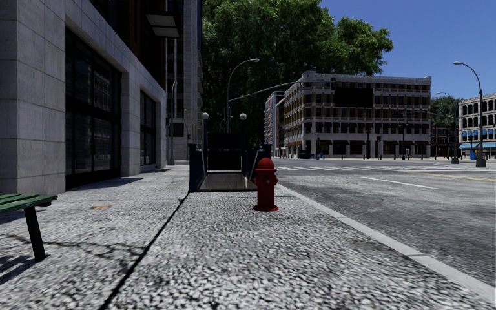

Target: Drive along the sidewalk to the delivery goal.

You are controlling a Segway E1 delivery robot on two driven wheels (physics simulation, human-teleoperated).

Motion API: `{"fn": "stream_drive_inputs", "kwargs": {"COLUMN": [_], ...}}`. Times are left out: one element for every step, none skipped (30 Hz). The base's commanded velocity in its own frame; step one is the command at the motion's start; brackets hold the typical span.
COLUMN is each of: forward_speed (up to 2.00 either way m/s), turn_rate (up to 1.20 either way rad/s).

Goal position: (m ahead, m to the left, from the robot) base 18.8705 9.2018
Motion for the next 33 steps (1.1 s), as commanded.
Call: {"fn": "stream_drive_inputs", "kwargs": {"forward_speed": [0.0,0.0,0.0,0.0,0.0,0.0,0.0,0.0,0.0,0.0,0.0,0.0,0.0,0.0,0.0,0.0,0.0,0.0,0.0,0.0,0.0,0.0,0.0,0.0,0.0,0.0,0.0,0.0,0.0,0.0,0.21,0.38,0.38], "turn_rate": [0.0,0.0,0.0,0.0,0.0,0.0,0.0,0.0,0.0,0.0,0.0,0.0,0.0,0.0,0.0,0.0,0.0,0.0,0.0,0.0,0.0,0.0,0.0,0.0,0.0,0.0,0.0,0.0,0.0,0.0,0.0,0.0,0.0]}}
